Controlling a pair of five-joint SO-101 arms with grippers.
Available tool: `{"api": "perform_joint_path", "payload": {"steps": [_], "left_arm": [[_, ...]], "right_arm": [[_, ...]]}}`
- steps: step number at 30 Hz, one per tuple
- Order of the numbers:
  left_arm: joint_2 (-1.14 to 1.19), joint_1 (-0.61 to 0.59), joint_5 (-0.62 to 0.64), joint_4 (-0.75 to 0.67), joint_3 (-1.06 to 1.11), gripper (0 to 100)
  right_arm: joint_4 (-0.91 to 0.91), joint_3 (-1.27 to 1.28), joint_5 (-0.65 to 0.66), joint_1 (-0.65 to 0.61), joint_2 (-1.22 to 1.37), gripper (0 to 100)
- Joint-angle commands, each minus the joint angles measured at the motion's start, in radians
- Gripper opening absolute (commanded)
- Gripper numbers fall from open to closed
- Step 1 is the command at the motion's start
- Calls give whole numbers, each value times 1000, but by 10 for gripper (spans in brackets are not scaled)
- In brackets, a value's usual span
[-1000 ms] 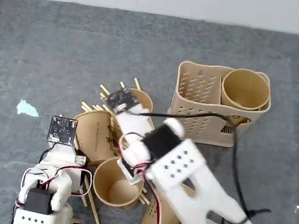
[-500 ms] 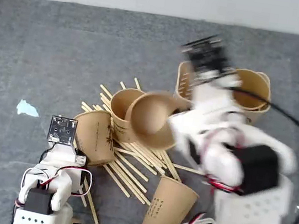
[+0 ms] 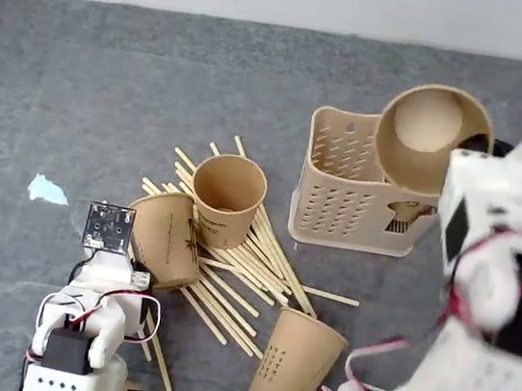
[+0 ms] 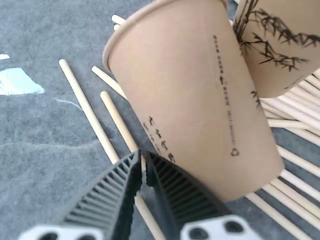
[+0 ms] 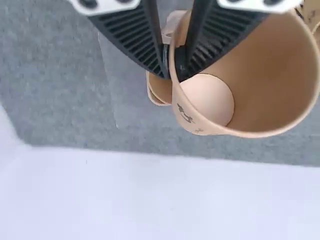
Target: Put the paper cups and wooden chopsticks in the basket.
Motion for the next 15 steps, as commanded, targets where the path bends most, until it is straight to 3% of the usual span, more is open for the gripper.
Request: {"api": "perform_joint_path", "payload": {"steps": [1, 11, 15], "left_arm": [[-11, 0, 3, 6, -7, 13], [-11, 0, 3, 6, -7, 13], [-11, 0, 3, 6, -7, 13]], "right_arm": [[-22, -31, 3, 59, 71, 8], [62, -31, 2, 77, 243, 11], [67, -34, -2, 58, 265, 102]]}}
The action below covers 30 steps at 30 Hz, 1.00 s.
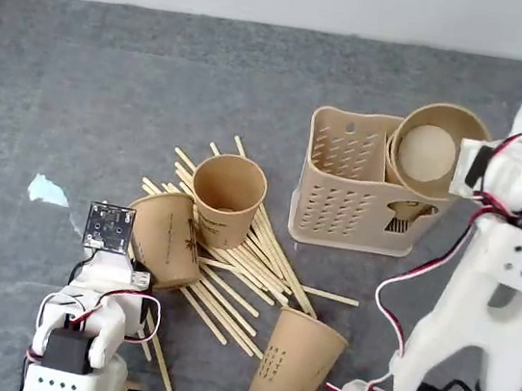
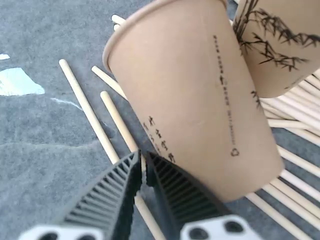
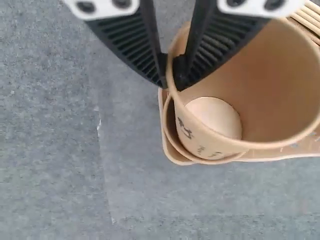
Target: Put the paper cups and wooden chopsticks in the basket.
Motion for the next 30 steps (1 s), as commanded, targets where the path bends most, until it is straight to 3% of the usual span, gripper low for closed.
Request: {"api": "perform_joint_path", "payload": {"steps": [1, 3, 14, 30], "left_arm": [[-11, 0, 3, 6, -7, 13], [-11, 0, 3, 6, -7, 13], [-11, 0, 3, 6, -7, 13], [-11, 0, 3, 6, -7, 13]], "right_arm": [[2, -37, -14, -21, 2, 128], [-10, -54, -46, -44, -5, 165], [-22, -213, -61, -186, -42, 165], [-151, -212, -61, -68, 208, 165]]}}
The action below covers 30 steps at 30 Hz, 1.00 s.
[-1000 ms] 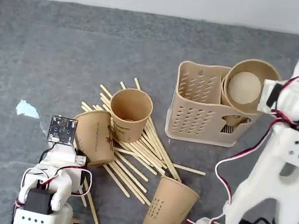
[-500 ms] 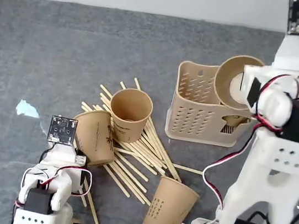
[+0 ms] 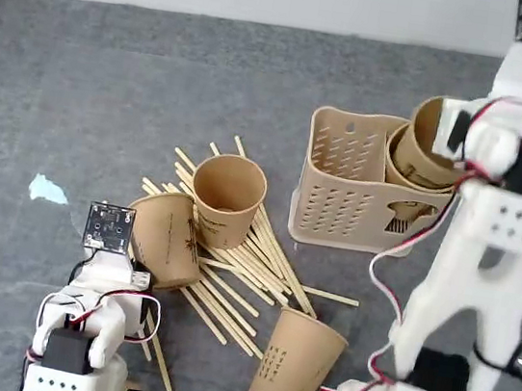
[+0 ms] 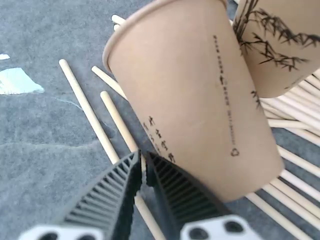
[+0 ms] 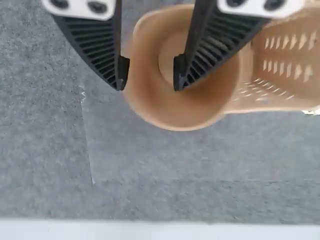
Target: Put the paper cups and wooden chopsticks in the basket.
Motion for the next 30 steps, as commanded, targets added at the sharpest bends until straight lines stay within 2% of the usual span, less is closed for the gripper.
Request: {"api": "perform_joint_path", "payload": {"steps": [1, 7, 12, 18, 30], "left_arm": [[-11, 0, 3, 6, -7, 13], [-11, 0, 3, 6, -7, 13], [-11, 0, 3, 6, -7, 13], [-11, 0, 3, 6, -7, 13], [-11, 0, 3, 6, -7, 13]], "right_arm": [[-65, -43, -12, 24, 31, 165], [-71, -49, -14, -13, 33, 165], [12, -49, -69, -99, -51, 165], [223, -49, -146, -341, -136, 165], [219, 184, -496, -707, -114, 169]]}}
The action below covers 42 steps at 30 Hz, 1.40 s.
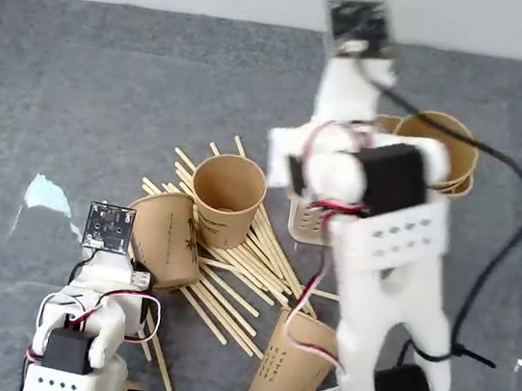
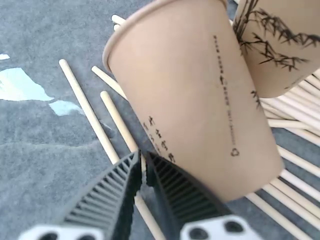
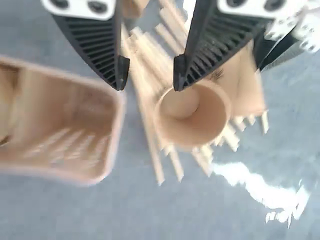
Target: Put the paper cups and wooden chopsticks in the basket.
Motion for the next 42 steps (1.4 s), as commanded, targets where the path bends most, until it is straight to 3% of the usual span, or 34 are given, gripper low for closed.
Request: {"api": "perform_joint_path", "payload": {"steps": [1, 6, 25, 28, 30, 42], "left_arm": [[-11, 0, 3, 6, -7, 13], [-11, 0, 3, 6, -7, 13], [-11, -2, 3, 6, -7, 13], [-11, -2, 3, 6, -7, 13], [-11, -2, 3, 6, -7, 13], [-11, -2, 3, 6, -7, 13]], "right_arm": [[27, 75, -118, -82, 7, 169], [24, 112, -178, -113, 133, 169], [-134, 112, -175, -108, 420, 163], [-131, 112, -170, -108, 435, 76], [-113, 112, -169, -108, 427, 0], [-44, 112, -143, -84, 108, 8]]}}
